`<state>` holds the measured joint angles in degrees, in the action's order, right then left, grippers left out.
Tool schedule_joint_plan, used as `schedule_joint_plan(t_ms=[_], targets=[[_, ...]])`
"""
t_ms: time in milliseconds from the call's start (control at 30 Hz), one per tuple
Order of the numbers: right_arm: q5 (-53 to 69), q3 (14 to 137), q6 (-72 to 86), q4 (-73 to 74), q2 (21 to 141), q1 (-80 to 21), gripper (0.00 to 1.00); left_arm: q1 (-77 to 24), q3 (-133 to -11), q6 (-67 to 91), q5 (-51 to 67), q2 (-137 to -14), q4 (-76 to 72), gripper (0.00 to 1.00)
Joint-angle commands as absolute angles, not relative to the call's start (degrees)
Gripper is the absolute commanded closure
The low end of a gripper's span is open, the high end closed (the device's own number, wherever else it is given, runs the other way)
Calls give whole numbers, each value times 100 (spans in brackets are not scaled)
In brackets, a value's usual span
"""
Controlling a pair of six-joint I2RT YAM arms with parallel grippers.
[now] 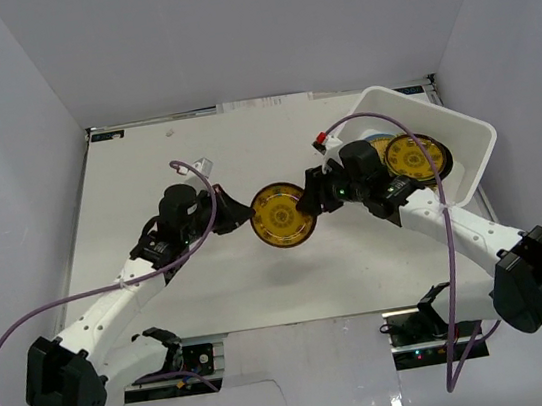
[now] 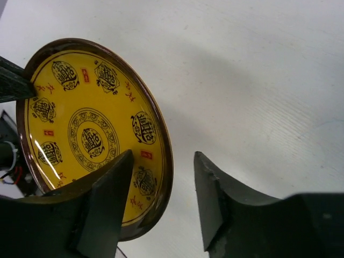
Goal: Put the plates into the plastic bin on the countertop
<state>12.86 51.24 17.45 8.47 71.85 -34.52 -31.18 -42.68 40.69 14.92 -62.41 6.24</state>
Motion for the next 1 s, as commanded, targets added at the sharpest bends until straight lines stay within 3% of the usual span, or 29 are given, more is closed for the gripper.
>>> schedule_joint_plan(t_ms=[0, 100, 200, 233, 367, 533, 700, 967], targets=[[1906, 5387, 1994, 554, 7312, -3454, 48, -3067, -4517, 3956, 1644, -5731, 589, 100], [2004, 5405, 2214, 274, 7138, -3454, 89, -3067, -4649, 3859, 1565, -5616, 851, 97], [1899, 5571, 2443, 149, 6944, -3454, 92, -3067, -4834, 3666, 1442, -5450, 1247, 71], [1759, 5633, 2478, 167, 6917, -3445, 92, -3059, -4886, 3552, 1381, -5371, 1396, 47], [1170, 6081, 2496, 438, 6672, -3095, 92, -3059, -5106, 3157, 898, -4879, 2073, 4], [344, 6232, 2777, 492, 6180, -1508, 92, -3059, -5037, 2708, 352, -4020, 2847, 2], [-1069, 5978, 2786, 597, 5950, -161, 92, -3059, -4211, 2558, 185, -3156, 2900, 2], [-1178, 5467, 2909, 589, 6354, 1151, 92, -3059, -3815, 2452, 290, -2690, 2804, 2]])
